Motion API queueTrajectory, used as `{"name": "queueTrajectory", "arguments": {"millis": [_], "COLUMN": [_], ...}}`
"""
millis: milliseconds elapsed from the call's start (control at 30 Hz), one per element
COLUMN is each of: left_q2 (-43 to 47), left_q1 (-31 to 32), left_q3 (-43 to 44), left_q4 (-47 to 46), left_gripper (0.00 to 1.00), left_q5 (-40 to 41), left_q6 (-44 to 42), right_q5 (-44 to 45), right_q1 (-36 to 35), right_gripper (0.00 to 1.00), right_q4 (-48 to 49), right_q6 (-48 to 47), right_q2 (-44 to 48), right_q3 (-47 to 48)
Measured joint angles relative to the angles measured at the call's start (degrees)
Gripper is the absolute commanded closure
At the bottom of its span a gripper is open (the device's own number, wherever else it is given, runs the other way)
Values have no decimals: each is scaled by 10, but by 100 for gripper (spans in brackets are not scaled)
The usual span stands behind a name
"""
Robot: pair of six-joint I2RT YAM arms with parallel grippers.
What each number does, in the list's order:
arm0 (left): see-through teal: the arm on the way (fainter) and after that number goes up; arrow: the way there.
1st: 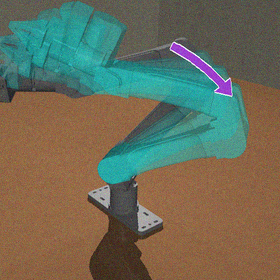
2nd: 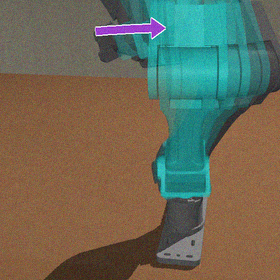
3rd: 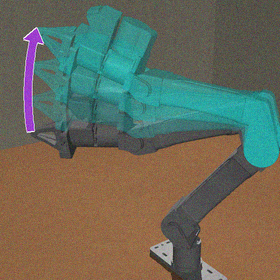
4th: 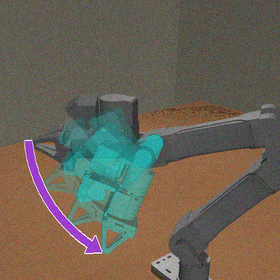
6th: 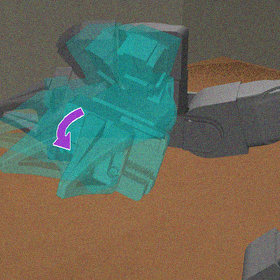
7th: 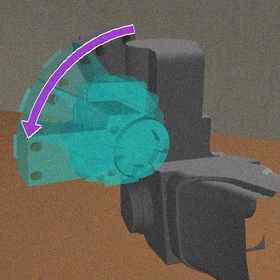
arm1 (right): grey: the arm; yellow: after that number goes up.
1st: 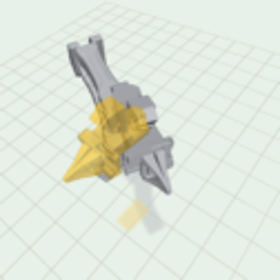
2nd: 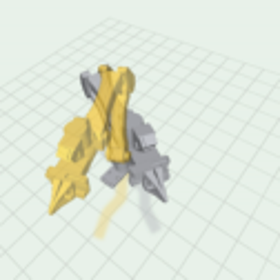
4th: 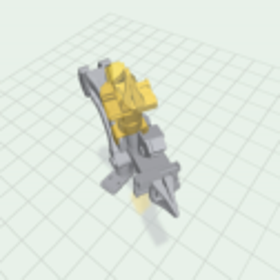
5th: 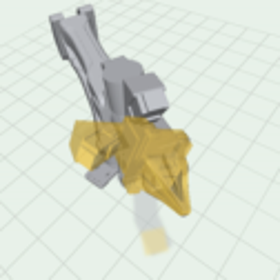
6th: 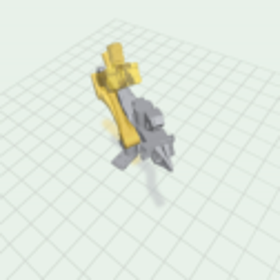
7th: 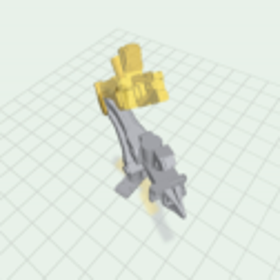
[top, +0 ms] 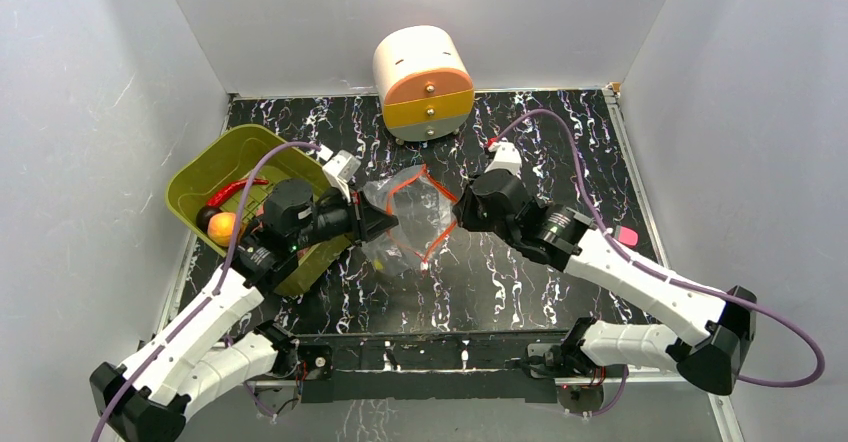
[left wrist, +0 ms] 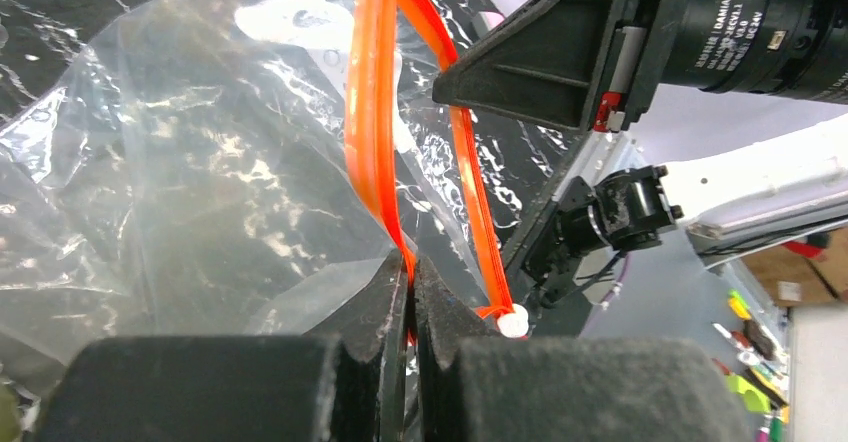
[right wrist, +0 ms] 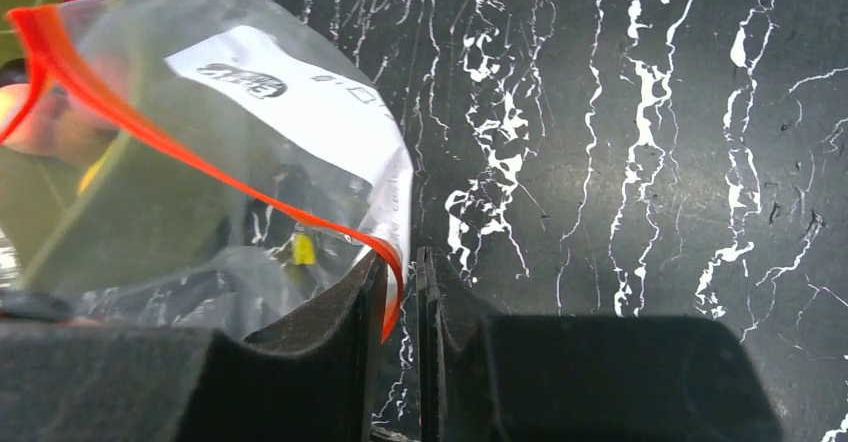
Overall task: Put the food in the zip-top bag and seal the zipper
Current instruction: Open the zipper of the food storage bag.
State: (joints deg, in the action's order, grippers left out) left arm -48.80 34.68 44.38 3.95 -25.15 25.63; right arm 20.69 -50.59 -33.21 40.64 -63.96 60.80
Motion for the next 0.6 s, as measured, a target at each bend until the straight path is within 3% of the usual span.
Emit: {"name": "queueTrajectory", "arguments": {"millis": [167, 400, 600], "left_q2": [21, 16, 8], "left_q1": [0, 0, 0], "left_q3": [17, 17, 5], "left_q4": [34, 33, 9], "left_gripper": [100, 100, 100], "left_q5": [34, 32, 14], "left_q6": [-33, -29, -5], "right_q5": [4, -65, -107], "right_q1": [0, 0, 0], "right_gripper": [82, 61, 62], "right_q4": [-9, 33, 54], "right_q6": [1, 3, 14], "right_q2": [-27, -37, -76], "right_q3": [0, 1, 7]}}
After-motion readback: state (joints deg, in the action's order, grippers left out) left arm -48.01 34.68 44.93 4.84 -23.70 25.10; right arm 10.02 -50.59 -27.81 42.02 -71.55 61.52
